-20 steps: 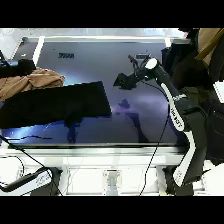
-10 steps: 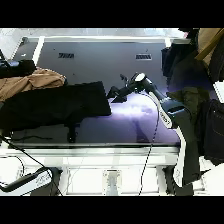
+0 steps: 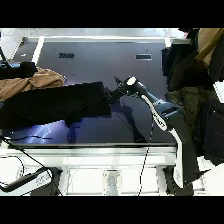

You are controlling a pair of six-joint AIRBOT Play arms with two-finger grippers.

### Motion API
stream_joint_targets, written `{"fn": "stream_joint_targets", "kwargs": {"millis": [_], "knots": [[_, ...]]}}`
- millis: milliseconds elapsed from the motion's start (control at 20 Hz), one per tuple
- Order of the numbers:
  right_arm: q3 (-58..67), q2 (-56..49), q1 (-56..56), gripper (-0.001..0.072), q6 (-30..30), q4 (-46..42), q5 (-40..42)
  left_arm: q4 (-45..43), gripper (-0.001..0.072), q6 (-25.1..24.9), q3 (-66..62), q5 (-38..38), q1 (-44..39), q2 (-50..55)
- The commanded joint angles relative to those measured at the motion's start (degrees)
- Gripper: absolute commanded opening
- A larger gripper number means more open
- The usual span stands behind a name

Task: Fold the clothes and pants, and hang the long-sleeved shirts on hangers.

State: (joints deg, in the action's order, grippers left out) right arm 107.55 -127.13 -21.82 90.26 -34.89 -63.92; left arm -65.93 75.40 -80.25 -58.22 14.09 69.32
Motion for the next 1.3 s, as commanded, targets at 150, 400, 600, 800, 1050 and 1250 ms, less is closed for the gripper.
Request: {"fn": "stream_joint_targets", "kwargs": {"millis": [150,400,600,800,1050,1250], "knots": [[8.35,-0.09,0.74,0.0009,0.13,-0.92,6.49,-0.02,0.002,-0.07,0.02,-0.13,0.02,-0.02],[8.28,6.49,7.52,0.0007,1.86,-16.92,-14.88,0.0,0.0021,-0.02,0.02,-0.17,0.02,-0.02],[3.54,14.78,11.45,0.0005,1.38,-26.14,-25.86,0.04,0.0021,-0.02,0.02,-4.79,-0.2,-0.02],[2.82,24.81,15.04,0.0005,0.11,-25.92,-31.45,0.02,0.0021,-2.95,0.02,-9.14,-0.96,-0.02],[2.82,32.54,16.79,0.0005,1.73,-19.96,-16.31,3.96,0.0021,-9.49,0.02,-6.08,-13.0,3.48],[2.82,30.34,15.26,0.0006,1.95,-14.08,-3.67,4.26,0.002,-9.51,0.02,-2.16,-28.35,12.74]]}}
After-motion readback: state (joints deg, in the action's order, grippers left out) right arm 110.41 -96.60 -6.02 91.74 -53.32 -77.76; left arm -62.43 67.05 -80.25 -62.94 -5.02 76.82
